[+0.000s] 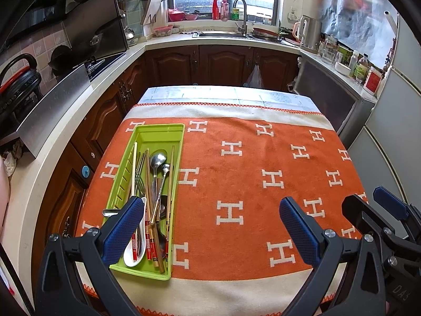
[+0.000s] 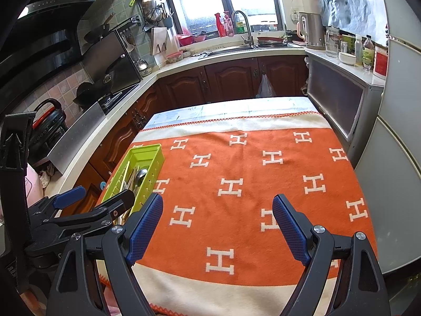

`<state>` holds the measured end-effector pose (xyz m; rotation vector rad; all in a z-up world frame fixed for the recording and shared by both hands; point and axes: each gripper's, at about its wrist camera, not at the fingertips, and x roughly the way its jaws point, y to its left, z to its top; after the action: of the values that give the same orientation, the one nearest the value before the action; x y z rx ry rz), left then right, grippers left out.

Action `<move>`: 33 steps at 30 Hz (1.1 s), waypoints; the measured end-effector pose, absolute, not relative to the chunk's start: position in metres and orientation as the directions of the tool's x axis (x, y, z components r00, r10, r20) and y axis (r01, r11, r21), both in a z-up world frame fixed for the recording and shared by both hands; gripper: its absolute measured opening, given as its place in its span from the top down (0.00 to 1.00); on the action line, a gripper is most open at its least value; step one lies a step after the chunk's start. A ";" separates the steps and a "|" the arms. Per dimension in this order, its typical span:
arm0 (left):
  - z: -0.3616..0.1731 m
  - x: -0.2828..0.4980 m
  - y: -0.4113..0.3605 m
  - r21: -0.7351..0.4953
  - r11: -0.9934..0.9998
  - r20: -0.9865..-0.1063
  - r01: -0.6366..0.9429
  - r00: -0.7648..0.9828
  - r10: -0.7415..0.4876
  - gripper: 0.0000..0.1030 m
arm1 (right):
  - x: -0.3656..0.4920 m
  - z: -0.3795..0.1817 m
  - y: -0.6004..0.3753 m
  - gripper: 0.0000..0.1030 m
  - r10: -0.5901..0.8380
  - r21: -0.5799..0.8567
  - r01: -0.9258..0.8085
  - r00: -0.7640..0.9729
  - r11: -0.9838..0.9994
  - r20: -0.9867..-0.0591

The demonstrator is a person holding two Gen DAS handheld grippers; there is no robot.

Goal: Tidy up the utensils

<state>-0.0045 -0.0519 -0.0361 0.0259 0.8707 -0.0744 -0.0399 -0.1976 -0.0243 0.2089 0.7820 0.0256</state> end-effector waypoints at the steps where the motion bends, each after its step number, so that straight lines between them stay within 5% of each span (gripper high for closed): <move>1: -0.036 -0.004 -0.052 -0.007 0.997 -0.765 0.076 0.641 -0.054 0.01 | -0.040 -0.025 -0.198 0.16 0.101 0.197 0.055 0.710 0.979 -0.697; 33: -0.044 -0.003 -0.050 -0.012 0.998 -0.771 0.064 0.634 -0.050 0.01 | -0.035 -0.037 -0.191 0.16 0.114 0.209 0.052 0.697 0.977 -0.708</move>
<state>-0.0031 -0.0502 -0.0435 0.0165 0.8811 -0.0651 -0.0347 -0.1914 -0.0372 0.2201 0.8000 0.0347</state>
